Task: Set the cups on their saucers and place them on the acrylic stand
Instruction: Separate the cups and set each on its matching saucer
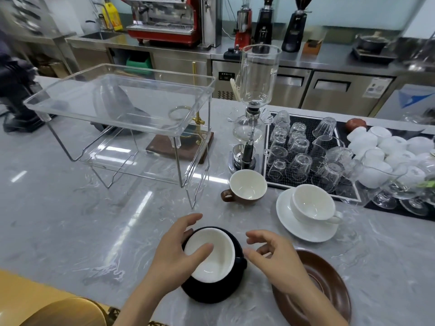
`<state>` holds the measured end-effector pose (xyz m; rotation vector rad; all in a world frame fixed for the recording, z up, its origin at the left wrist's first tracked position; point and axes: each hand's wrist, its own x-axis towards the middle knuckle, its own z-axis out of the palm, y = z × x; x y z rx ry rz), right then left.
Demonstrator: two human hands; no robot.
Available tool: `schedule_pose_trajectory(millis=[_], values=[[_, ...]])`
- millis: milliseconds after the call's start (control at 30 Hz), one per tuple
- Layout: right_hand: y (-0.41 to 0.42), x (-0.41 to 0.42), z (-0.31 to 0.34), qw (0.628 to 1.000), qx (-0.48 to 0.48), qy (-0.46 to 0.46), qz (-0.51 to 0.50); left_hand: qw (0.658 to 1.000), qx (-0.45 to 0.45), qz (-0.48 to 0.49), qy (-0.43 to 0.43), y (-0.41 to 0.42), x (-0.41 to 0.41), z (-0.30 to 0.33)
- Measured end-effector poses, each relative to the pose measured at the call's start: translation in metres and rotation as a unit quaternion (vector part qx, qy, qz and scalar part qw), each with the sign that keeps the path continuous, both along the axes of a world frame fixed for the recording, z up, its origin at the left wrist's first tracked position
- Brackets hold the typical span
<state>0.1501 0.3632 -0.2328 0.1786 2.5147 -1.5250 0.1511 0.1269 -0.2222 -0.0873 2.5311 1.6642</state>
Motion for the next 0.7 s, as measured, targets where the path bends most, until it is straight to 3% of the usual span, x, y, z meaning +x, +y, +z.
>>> schedule_pose_trajectory(millis=[433,700], values=[[0.013,-0.038,0.014,0.998,-0.003,0.036,-0.051,0.997,0.007,-0.014,0.072,0.022,-0.056,0.004],[0.016,-0.068,0.015,0.995,-0.024,0.060,-0.070,0.998,0.003,-0.020,0.063,0.033,-0.089,-0.004]])
